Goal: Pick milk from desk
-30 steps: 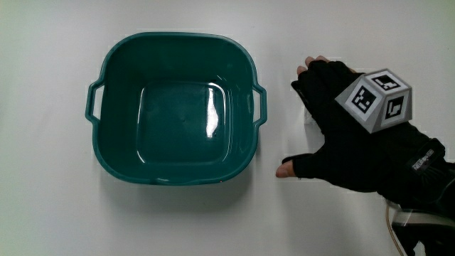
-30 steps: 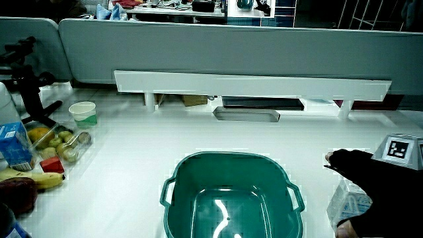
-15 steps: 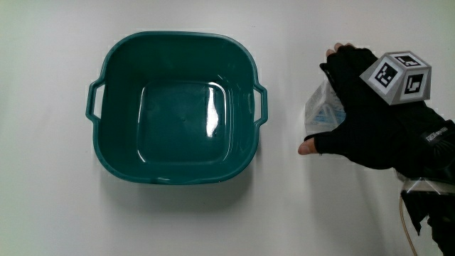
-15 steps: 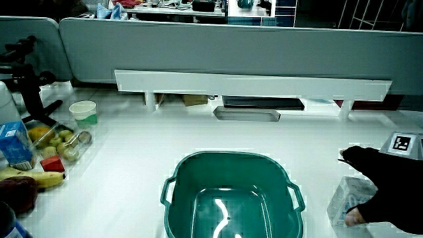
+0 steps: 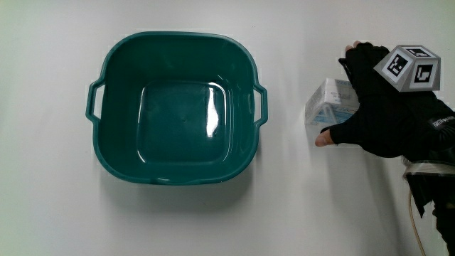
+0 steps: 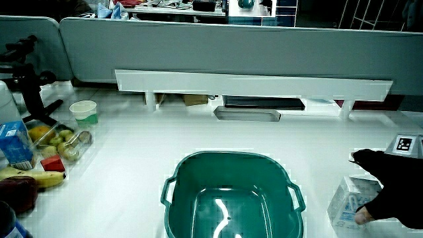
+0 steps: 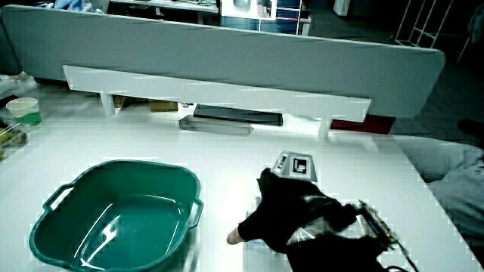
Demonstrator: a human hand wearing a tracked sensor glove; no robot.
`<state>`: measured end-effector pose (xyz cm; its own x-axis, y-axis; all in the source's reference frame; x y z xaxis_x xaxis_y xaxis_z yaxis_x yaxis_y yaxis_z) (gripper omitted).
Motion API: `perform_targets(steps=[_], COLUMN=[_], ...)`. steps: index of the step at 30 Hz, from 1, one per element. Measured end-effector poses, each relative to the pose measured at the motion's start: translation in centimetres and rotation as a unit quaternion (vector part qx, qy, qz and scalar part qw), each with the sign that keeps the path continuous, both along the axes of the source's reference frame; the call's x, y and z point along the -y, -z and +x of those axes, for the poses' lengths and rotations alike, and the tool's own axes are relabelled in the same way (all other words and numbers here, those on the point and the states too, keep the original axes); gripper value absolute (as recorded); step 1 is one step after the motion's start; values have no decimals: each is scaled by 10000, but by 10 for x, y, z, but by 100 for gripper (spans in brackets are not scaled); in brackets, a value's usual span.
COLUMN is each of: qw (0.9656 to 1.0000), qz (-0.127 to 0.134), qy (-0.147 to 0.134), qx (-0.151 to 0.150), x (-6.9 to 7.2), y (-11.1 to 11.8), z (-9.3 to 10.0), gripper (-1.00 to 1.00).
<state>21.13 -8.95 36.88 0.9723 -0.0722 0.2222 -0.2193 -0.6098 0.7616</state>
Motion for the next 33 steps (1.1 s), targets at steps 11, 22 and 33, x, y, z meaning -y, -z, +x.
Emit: perform_targets(steps=[11,22,33], qw=[9999,9993,9979], qz=[-60,353,620], qy=[-29,-78,-99], qx=[-89,89,162], x=[5,9,10], y=[-10,-11,-8], z=[7,12,14], gripper=[0,26,57])
